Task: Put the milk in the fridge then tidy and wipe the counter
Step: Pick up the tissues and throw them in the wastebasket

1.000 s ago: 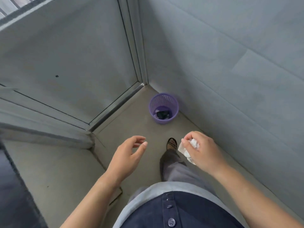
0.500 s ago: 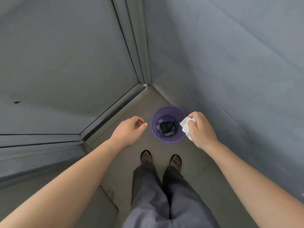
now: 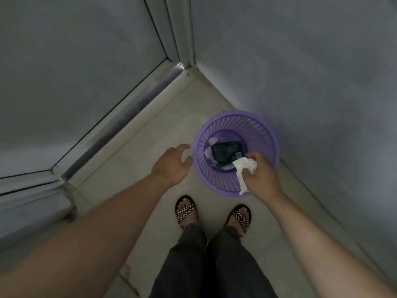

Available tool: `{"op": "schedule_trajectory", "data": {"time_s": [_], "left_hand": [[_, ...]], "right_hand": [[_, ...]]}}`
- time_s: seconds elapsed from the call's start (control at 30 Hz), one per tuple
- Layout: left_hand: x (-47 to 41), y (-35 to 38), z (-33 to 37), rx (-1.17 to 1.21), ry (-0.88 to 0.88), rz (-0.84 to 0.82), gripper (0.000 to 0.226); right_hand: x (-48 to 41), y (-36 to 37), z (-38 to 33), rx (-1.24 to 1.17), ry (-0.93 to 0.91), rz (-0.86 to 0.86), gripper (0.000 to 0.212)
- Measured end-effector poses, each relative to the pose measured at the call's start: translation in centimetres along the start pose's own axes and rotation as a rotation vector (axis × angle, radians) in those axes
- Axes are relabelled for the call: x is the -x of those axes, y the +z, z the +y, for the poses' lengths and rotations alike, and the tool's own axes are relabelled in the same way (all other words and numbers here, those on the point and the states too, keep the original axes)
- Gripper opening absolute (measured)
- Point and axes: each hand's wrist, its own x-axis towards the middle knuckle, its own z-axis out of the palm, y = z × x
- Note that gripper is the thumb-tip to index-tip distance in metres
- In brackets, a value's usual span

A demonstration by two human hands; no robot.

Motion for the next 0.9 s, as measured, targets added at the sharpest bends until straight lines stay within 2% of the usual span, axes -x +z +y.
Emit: {"op": "schedule_trajectory", "data": {"time_s": [0.1,0.23,0.37,0.47,0.57,0.63,0.77,0.9], "left_hand": [[-4.1,2.5,-1.0,0.068,0.035,0.034,0.054],[-6.7,4.5,-1.2,0.159,0.219,0.085,0.05],[-7.1,5.3,-1.8,0.196,0.269,0.127,0.05],[-7.2,5.6,-2.1,0.243,0.25,0.095,0.05],[-7.1,5.5,-2.3,0.248,0.235,0.061,0.05],[-7.1,5.0,-2.3,0.207,0.218,0.008,0.052],[-6.8,3.0,-2.0,0.02,0.158,-0.067,0.054],[-3.7,0.1,0.1,-0.004,0.064,-0.081,0.056]], "right_hand": [[-2.9,3.3,2.6,-0.017,-0.006,-0.014,0.038],[-6.4,6.1,4.4,0.009,-0.03,0.022,0.037],[-9.7,7.4,4.7,-0.027,-0.038,0.064,0.034],[-11.7,8.3,4.8,-0.006,-0.034,0.095,0.041],[-12.0,8.6,5.2,0.122,-0.003,0.029,0.055],[-11.2,8.2,5.5,0.149,0.029,-0.026,0.057],[-7.0,6.2,4.5,0.17,0.046,-0.141,0.054],[-0.9,2.3,1.2,0.132,-0.011,-0.131,0.04]]}}
